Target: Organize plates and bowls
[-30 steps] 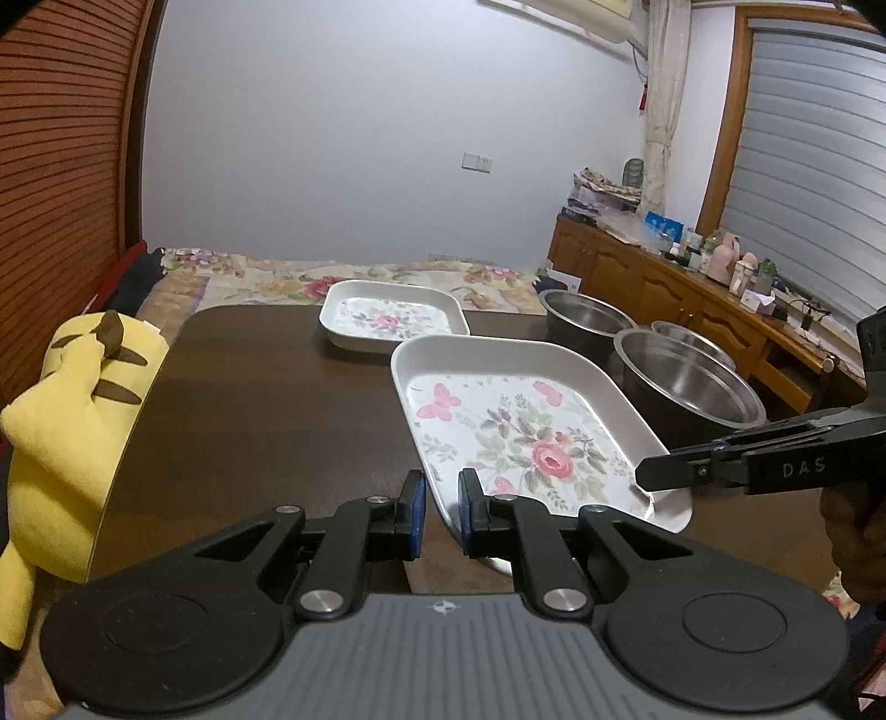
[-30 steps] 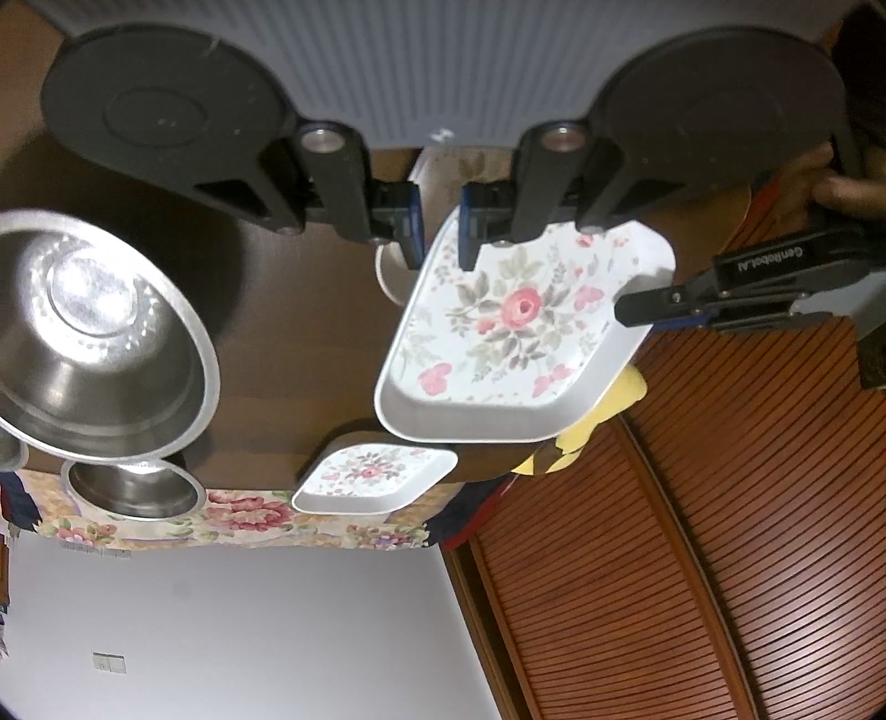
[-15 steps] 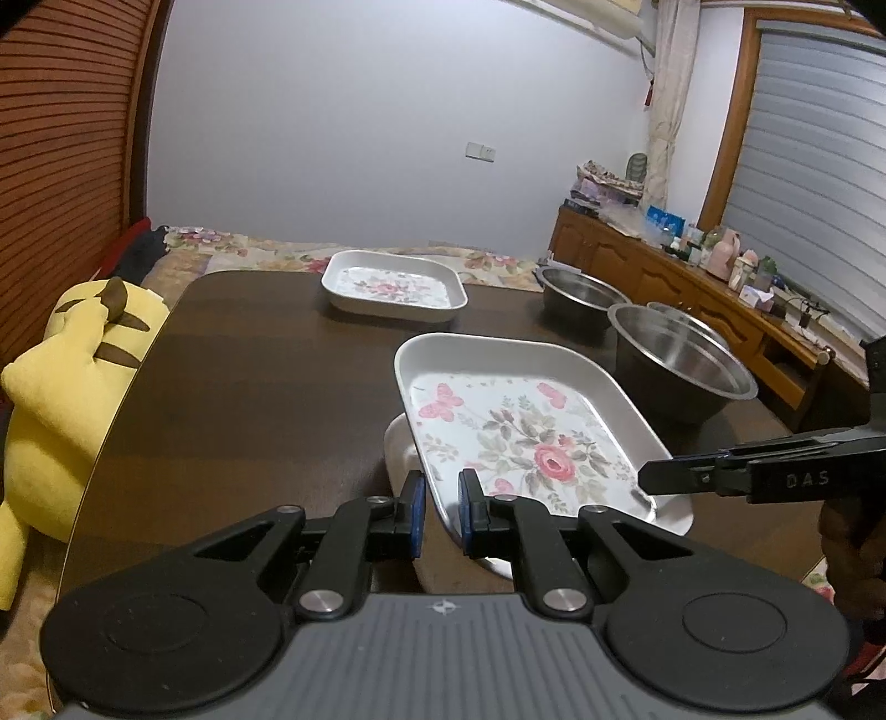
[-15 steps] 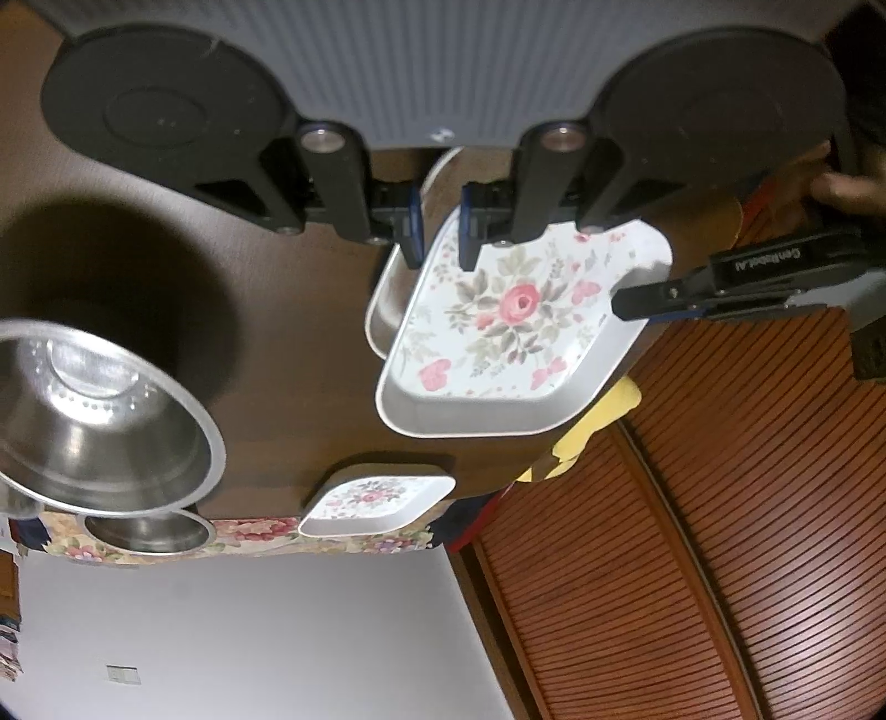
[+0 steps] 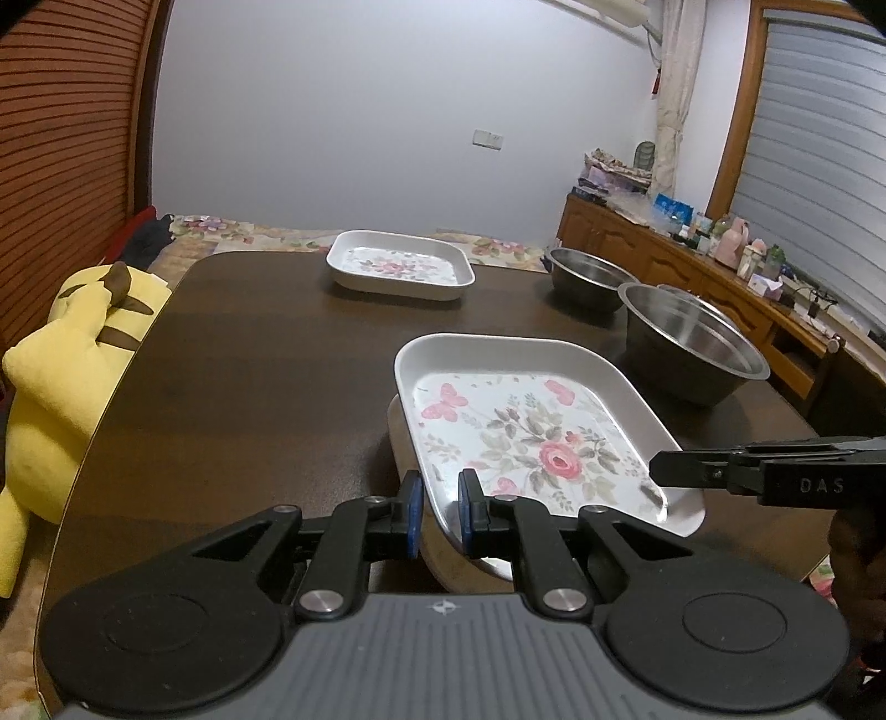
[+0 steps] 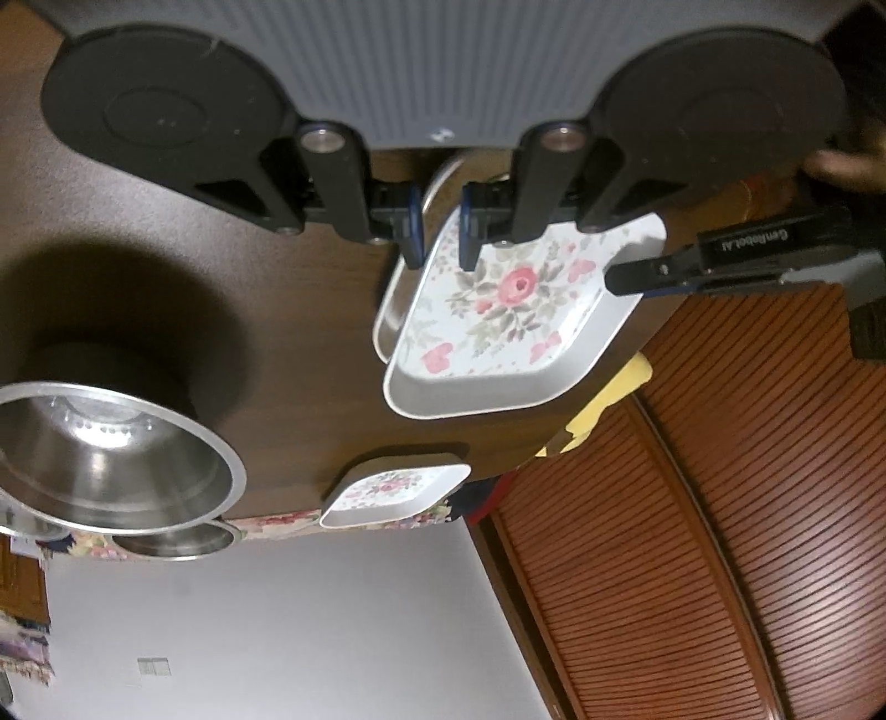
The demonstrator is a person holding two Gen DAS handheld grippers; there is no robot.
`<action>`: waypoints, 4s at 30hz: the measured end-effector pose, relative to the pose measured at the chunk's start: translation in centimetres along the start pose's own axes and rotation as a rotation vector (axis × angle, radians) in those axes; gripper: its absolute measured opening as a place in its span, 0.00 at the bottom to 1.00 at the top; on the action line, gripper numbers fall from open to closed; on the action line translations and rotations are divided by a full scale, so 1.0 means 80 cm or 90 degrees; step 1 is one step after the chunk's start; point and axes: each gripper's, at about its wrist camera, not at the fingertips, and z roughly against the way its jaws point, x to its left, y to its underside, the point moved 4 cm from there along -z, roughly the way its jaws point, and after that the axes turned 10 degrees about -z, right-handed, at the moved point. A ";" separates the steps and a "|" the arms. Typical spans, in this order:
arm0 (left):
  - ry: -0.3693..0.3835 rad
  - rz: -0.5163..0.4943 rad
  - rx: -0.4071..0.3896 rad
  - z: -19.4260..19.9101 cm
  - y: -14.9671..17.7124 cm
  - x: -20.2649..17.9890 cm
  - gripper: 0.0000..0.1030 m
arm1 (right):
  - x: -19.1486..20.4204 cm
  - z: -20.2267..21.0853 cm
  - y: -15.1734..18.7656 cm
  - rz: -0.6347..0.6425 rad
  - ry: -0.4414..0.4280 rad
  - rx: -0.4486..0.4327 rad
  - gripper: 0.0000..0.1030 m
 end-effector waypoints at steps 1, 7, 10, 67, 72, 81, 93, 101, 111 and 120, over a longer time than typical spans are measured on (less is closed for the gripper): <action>-0.003 -0.003 -0.001 0.000 0.000 -0.001 0.12 | 0.001 0.001 0.002 0.007 0.003 -0.003 0.15; -0.018 -0.019 -0.005 -0.001 0.000 -0.005 0.13 | 0.005 0.001 0.004 0.041 0.023 -0.018 0.16; -0.026 -0.021 -0.005 -0.002 0.001 -0.004 0.13 | 0.001 0.001 0.005 0.041 0.024 -0.017 0.16; -0.052 -0.059 0.028 -0.183 -0.186 0.132 0.39 | -0.016 -0.159 -0.244 0.078 0.045 0.107 0.40; -0.045 -0.052 0.041 -0.215 -0.188 0.144 0.34 | -0.035 -0.199 -0.253 0.051 0.064 0.146 0.39; -0.034 -0.047 0.057 -0.253 -0.199 0.156 0.24 | -0.044 -0.231 -0.260 0.051 0.092 0.168 0.37; -0.005 -0.036 0.098 -0.277 -0.185 0.155 0.14 | -0.048 -0.243 -0.257 0.059 0.100 0.201 0.22; 0.013 -0.016 0.108 -0.271 -0.181 0.154 0.12 | -0.044 -0.250 -0.245 0.082 0.109 0.222 0.15; 0.020 -0.008 0.102 -0.226 -0.176 0.137 0.13 | -0.042 -0.227 -0.243 0.067 0.075 0.218 0.15; 0.010 -0.023 0.063 -0.179 -0.190 0.119 0.13 | -0.025 -0.186 -0.243 0.070 0.055 0.177 0.15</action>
